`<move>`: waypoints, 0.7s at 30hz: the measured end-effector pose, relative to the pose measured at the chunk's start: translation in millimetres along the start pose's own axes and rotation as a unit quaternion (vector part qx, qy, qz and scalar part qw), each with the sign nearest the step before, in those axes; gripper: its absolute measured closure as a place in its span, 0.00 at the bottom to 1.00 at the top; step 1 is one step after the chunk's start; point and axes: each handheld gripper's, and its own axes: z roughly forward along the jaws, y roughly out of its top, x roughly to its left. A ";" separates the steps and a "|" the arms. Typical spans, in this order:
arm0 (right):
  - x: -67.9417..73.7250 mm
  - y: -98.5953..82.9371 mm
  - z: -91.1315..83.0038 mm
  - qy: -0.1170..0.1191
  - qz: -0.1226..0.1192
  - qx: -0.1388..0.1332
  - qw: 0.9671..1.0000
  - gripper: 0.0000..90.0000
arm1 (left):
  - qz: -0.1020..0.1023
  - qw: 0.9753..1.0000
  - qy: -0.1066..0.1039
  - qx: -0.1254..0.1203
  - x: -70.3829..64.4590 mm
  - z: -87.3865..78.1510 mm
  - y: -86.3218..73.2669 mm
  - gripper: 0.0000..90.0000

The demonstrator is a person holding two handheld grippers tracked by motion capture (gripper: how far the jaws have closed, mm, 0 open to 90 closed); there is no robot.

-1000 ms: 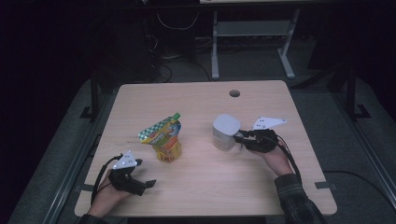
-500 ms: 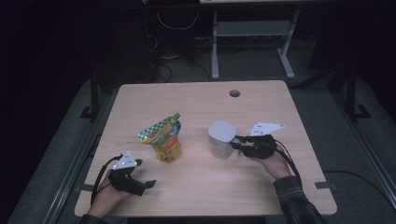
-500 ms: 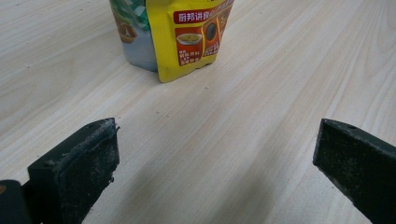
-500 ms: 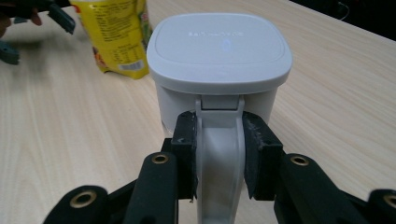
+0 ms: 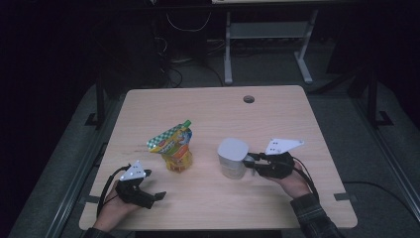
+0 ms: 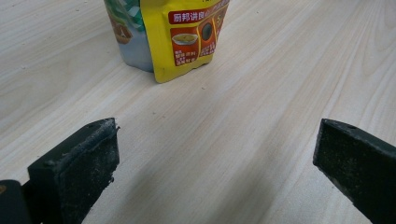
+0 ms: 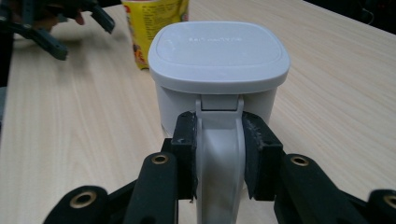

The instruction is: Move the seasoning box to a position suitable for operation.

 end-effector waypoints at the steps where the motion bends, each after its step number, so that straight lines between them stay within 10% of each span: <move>1: 1.4 -1.0 -1.1 0.004 0.002 -0.001 1.000 0.76 | 0.000 1.000 0.000 0.000 0.0 0.0 0.0 0.00; 21: 26.5 -17.9 -20.5 0.050 -0.004 0.004 0.999 0.76 | 0.004 1.000 -0.004 0.004 -0.8 0.3 0.0 0.00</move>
